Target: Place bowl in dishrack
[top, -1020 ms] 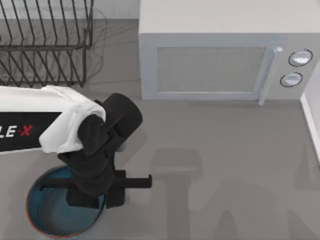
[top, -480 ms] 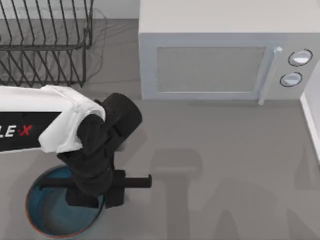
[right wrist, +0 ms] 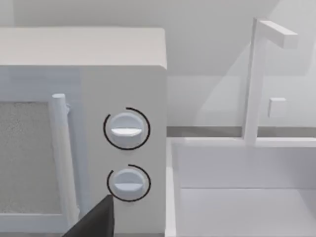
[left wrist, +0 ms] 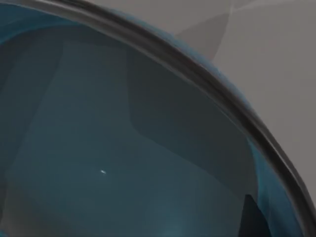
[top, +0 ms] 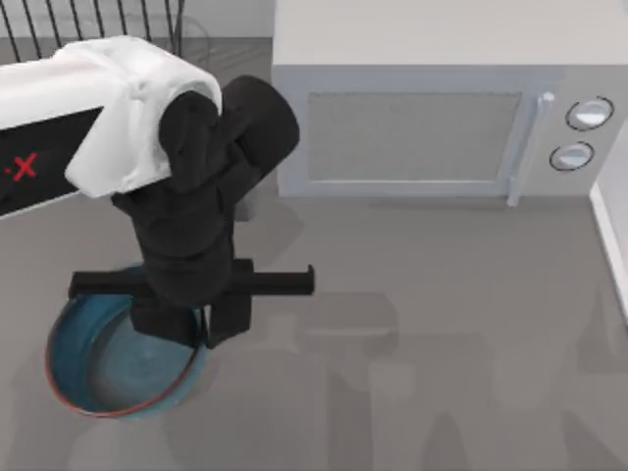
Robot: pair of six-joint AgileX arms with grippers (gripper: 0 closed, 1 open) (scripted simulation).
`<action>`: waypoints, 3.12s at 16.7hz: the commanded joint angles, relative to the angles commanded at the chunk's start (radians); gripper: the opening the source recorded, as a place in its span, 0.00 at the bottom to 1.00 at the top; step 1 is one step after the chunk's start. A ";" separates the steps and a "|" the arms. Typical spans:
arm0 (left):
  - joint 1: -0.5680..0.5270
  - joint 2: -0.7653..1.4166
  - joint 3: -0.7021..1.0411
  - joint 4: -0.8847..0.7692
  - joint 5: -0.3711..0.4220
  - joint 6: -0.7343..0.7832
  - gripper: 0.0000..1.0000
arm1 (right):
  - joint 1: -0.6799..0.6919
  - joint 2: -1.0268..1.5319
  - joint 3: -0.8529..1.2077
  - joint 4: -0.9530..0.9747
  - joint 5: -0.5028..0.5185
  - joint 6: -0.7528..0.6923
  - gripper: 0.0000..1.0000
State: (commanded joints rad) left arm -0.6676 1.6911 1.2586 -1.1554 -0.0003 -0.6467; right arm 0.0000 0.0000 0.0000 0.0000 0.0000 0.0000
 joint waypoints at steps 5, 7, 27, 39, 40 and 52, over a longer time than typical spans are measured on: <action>-0.001 -0.052 0.268 -0.331 0.000 -0.001 0.00 | 0.000 0.000 0.000 0.000 0.000 0.000 1.00; 0.001 -0.073 0.336 -0.400 0.001 0.001 0.00 | 0.000 0.000 0.000 0.000 0.000 0.000 1.00; 0.483 -0.480 0.076 0.384 0.125 0.389 0.00 | 0.000 0.000 0.000 0.000 0.000 0.000 1.00; 0.849 -0.801 -0.145 0.930 0.207 0.659 0.00 | 0.000 0.000 0.000 0.000 0.000 0.000 1.00; 0.849 -0.801 -0.145 0.930 0.207 0.659 0.00 | 0.000 0.000 0.000 0.000 0.000 0.000 1.00; 0.795 -0.328 -0.204 1.459 0.161 0.663 0.00 | 0.000 0.000 0.000 0.000 0.000 0.000 1.00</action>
State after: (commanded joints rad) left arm 0.1278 1.3628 1.0551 0.3040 0.1602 0.0167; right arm 0.0000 0.0000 0.0000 0.0000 0.0000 0.0000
